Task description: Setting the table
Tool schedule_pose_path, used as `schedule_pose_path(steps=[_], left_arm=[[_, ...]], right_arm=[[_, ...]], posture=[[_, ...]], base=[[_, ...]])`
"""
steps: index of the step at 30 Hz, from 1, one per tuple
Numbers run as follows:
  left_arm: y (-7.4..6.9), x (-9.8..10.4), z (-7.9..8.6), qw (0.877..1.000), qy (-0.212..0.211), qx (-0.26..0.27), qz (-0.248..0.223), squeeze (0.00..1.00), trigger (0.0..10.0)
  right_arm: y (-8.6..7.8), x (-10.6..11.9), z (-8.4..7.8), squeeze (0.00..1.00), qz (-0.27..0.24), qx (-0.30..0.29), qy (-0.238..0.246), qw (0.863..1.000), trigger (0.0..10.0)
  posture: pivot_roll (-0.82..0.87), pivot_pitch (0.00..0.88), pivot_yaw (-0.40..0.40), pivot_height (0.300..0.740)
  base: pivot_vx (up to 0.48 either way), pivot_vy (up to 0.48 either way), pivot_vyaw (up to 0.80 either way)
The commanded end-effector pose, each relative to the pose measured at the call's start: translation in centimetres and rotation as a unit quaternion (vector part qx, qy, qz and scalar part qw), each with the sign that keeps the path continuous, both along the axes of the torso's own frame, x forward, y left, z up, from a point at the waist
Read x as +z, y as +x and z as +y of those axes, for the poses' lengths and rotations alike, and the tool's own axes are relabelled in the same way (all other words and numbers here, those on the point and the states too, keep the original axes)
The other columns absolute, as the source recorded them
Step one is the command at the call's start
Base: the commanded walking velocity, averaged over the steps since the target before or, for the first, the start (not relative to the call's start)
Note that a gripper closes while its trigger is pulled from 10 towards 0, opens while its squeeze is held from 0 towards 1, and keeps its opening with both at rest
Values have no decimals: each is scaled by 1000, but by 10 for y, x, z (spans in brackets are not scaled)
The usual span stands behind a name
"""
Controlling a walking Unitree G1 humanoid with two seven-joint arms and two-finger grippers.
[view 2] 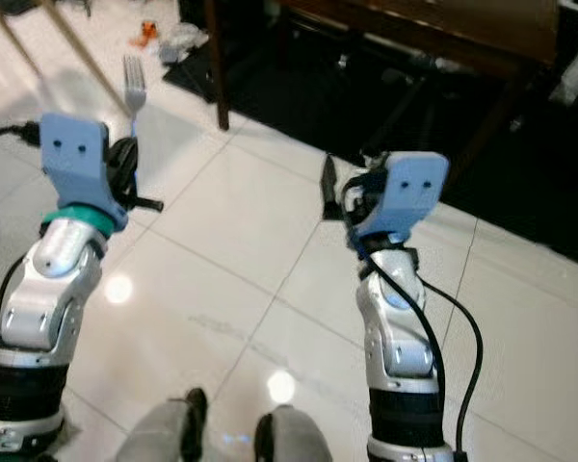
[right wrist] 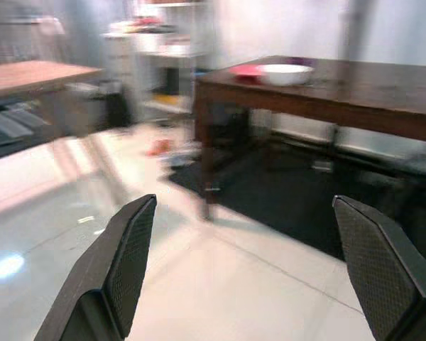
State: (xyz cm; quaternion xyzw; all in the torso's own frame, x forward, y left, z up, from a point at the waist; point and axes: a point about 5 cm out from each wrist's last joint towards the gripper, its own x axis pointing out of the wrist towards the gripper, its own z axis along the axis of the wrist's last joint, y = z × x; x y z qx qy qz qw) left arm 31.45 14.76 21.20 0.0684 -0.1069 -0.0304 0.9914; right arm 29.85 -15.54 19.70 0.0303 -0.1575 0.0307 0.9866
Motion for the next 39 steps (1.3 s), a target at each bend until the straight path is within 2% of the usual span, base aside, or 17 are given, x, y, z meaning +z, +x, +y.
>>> schedule_pose_path(steps=[1, 39], left_arm=[[-1, -3, -2, 1000, 1, 0, 7, 0, 10000], [4, -2, 0, 1000, -9, 27, 6, 0, 10000]], right_arm=[[-2, -4, -4, 0, 9, -7, 0, 1000, 10000], [-2, -2, -3, 0, 4, -1, 2, 1000, 10000]], posture=[[8, 81, 20, 740], [3, 86, 13, 740]], base=[[0, 0, 800], [0, 0, 777]])
